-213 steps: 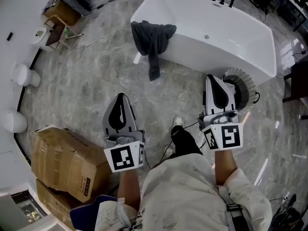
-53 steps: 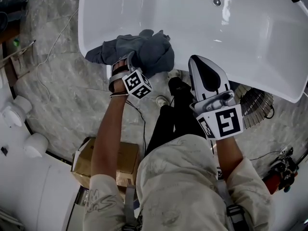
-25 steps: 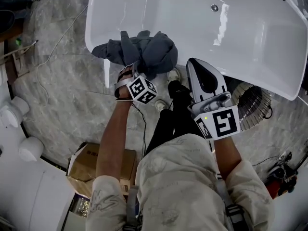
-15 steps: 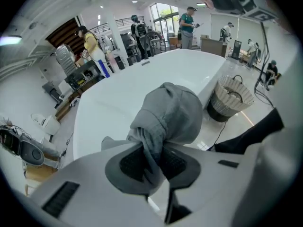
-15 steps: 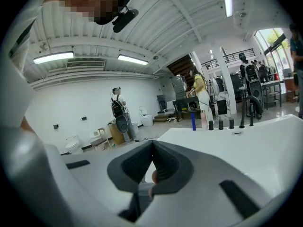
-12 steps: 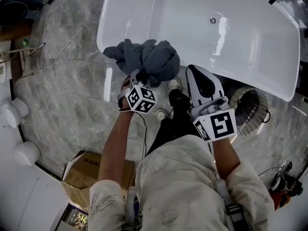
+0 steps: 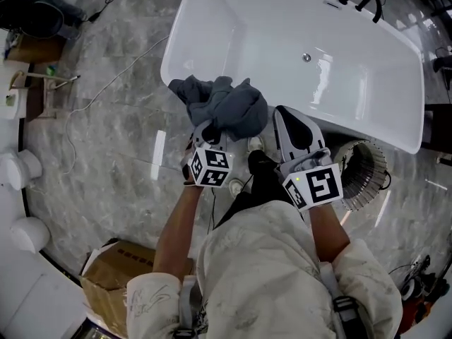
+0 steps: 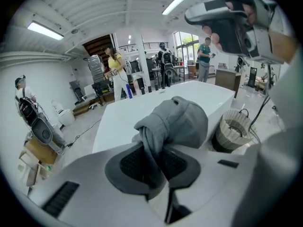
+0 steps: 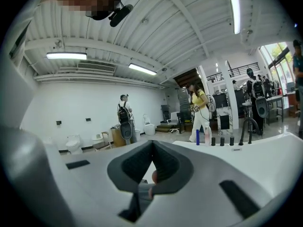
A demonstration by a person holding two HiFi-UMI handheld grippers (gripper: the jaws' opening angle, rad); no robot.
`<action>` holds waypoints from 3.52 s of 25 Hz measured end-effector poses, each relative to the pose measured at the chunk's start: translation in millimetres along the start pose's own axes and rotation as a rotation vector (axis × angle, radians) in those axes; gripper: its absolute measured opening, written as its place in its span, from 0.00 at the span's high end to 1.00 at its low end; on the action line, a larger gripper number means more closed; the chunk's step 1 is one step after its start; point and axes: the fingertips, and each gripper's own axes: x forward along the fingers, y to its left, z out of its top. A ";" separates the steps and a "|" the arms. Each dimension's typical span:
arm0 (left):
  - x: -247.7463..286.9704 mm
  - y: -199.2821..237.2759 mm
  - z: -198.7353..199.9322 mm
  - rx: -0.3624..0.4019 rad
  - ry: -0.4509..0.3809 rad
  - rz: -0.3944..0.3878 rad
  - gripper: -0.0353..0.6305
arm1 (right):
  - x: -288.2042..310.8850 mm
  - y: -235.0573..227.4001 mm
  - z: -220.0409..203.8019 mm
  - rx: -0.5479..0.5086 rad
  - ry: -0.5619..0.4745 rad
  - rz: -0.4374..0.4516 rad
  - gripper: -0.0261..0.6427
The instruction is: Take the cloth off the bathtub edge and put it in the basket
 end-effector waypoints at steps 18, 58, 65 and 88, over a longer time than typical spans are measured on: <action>-211.3 24.1 64.7 -0.389 -0.403 0.128 0.85 | -95.8 77.0 67.3 -0.094 -0.149 -0.067 0.98; -310.5 -202.8 272.2 -0.233 -0.810 -0.162 0.85 | -418.8 -86.0 103.6 -0.078 -0.323 -0.665 0.98; -307.0 -301.8 317.7 -0.168 -0.833 -0.272 0.85 | -519.4 -141.8 83.1 -0.030 -0.347 -0.816 0.98; -352.8 -584.5 444.9 -0.015 -0.980 -0.617 0.85 | -767.1 -233.2 38.0 0.050 -0.428 -1.117 0.98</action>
